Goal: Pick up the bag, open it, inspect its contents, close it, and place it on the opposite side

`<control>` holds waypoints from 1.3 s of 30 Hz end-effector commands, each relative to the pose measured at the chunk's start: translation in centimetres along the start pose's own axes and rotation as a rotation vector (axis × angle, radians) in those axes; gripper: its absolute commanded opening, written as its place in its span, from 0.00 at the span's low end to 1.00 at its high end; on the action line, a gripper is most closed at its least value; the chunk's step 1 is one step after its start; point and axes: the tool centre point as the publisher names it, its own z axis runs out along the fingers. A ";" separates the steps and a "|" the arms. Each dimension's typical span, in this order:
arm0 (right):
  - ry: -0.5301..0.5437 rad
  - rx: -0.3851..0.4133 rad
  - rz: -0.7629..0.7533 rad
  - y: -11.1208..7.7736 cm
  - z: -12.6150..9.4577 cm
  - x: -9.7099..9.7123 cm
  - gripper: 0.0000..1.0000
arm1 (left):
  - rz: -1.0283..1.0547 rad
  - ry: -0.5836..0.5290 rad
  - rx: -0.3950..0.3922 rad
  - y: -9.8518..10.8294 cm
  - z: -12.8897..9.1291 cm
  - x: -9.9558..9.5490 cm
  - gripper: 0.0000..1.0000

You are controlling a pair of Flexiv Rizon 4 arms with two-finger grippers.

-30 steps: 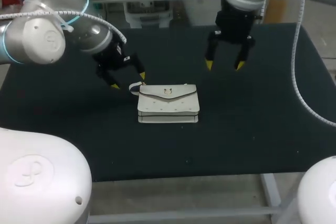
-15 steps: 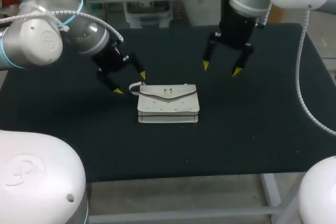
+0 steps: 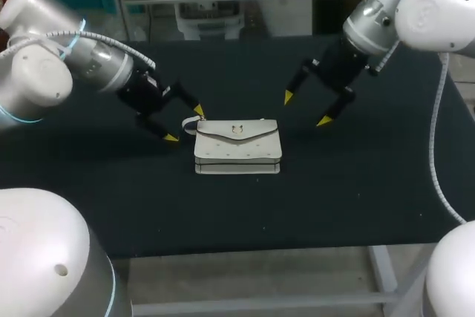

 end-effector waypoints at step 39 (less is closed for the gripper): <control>0.434 -0.030 -0.070 3.2 6.3 2.2 0.79 | 0.051 0.207 -0.135 -0.7 3.0 0.1 0.61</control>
